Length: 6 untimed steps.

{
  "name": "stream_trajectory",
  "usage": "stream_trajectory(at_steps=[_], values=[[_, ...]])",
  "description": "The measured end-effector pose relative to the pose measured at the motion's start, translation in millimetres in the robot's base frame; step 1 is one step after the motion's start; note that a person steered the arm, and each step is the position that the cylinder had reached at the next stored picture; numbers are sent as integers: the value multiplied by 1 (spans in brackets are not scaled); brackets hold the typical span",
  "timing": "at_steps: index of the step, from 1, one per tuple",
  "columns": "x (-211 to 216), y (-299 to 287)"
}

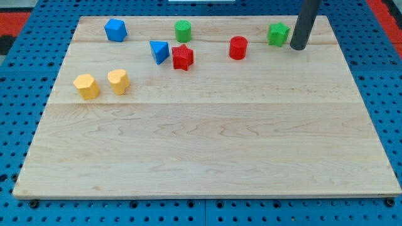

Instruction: Push the red circle right to the red star

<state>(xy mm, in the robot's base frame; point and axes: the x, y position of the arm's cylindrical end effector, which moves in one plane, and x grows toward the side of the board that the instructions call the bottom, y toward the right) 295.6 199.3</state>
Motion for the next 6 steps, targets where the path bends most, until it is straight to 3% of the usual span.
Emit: stream_trajectory(at_steps=[2, 3, 4, 5, 6], values=[[-4, -11], [-7, -110], [8, -168], [51, -209], [37, -207]])
